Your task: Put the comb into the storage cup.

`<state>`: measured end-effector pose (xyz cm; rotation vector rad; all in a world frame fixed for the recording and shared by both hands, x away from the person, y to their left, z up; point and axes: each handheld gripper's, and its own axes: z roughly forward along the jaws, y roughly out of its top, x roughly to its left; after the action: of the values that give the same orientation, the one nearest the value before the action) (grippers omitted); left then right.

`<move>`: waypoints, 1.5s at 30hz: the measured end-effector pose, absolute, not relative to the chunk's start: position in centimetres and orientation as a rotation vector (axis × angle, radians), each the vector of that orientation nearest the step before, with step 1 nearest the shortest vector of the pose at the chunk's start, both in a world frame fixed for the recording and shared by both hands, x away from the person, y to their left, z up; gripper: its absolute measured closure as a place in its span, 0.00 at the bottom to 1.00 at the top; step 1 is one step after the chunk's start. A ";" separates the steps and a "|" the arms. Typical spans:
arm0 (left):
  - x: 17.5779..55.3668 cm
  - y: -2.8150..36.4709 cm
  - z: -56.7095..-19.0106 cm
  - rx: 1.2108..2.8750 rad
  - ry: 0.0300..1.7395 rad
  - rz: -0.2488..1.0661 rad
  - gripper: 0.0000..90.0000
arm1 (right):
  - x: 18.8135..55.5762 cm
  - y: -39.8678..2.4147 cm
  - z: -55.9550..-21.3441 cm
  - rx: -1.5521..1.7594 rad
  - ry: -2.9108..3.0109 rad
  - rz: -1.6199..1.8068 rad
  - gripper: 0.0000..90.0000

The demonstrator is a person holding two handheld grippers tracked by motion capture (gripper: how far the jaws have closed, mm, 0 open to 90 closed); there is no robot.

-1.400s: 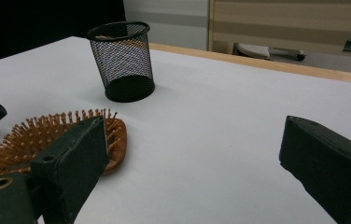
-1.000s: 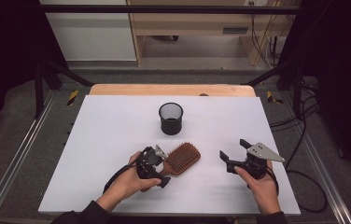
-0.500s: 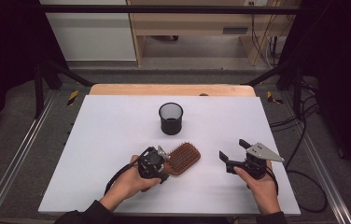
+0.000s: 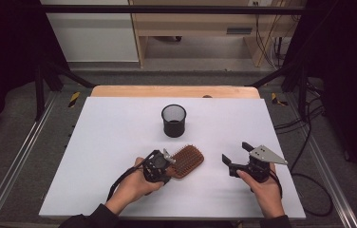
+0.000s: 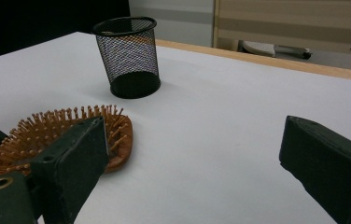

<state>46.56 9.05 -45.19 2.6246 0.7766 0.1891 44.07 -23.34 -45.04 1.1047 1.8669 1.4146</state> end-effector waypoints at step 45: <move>45.3 14.0 -44.2 2.213 0.765 0.339 0.81 | 43.5 -19.2 -44.8 1.131 1.909 1.667 0.08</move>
<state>45.34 13.97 -44.16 2.2129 0.7654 0.3388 43.53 -19.18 -44.76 1.1310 1.9093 1.6674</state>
